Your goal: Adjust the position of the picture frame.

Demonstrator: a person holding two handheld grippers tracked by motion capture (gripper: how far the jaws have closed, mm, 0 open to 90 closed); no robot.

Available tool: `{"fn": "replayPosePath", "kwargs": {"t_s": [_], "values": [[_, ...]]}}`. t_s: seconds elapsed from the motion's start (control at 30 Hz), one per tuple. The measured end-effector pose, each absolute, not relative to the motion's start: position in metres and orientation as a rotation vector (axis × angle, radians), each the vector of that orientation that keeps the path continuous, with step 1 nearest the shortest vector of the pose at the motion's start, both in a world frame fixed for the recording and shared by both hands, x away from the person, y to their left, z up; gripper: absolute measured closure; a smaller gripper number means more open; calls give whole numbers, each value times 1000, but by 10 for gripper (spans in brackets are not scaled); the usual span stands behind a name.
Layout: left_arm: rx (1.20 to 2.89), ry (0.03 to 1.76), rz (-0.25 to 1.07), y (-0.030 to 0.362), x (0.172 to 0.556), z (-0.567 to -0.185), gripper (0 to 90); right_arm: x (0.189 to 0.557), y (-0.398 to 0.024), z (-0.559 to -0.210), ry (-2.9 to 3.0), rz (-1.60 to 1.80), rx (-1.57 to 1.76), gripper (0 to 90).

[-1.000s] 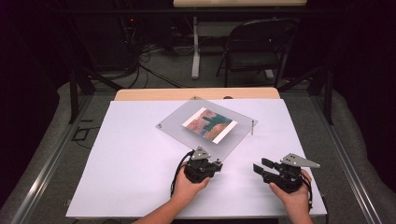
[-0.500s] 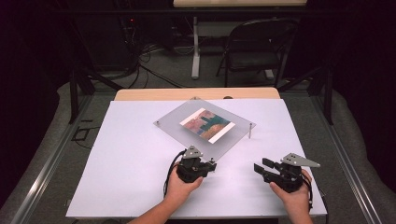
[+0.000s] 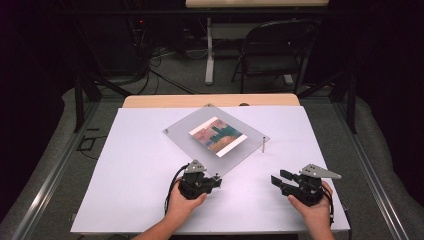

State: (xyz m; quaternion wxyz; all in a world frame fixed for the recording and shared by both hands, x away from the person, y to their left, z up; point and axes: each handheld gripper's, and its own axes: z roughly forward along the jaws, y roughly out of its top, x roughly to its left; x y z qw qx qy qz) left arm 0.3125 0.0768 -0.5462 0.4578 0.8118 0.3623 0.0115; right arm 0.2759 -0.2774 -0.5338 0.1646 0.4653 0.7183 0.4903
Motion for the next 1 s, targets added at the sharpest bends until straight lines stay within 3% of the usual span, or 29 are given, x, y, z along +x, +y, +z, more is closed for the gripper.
{"fn": "replayPosePath", "kwargs": {"t_s": [0.5, 0.77, 1.0], "values": [[2002, 906, 8, 100, 312, -551, 832, 295, -268, -530, 2122, 1338, 1282, 549], [1974, 923, 24, 99, 310, -555, 824, 340, -259, -537, 2139, 1197, 1200, 625], [1955, 927, 26, 99, 310, -556, 784, 371, -250, -544, 2142, 1150, 1197, 621]]}}
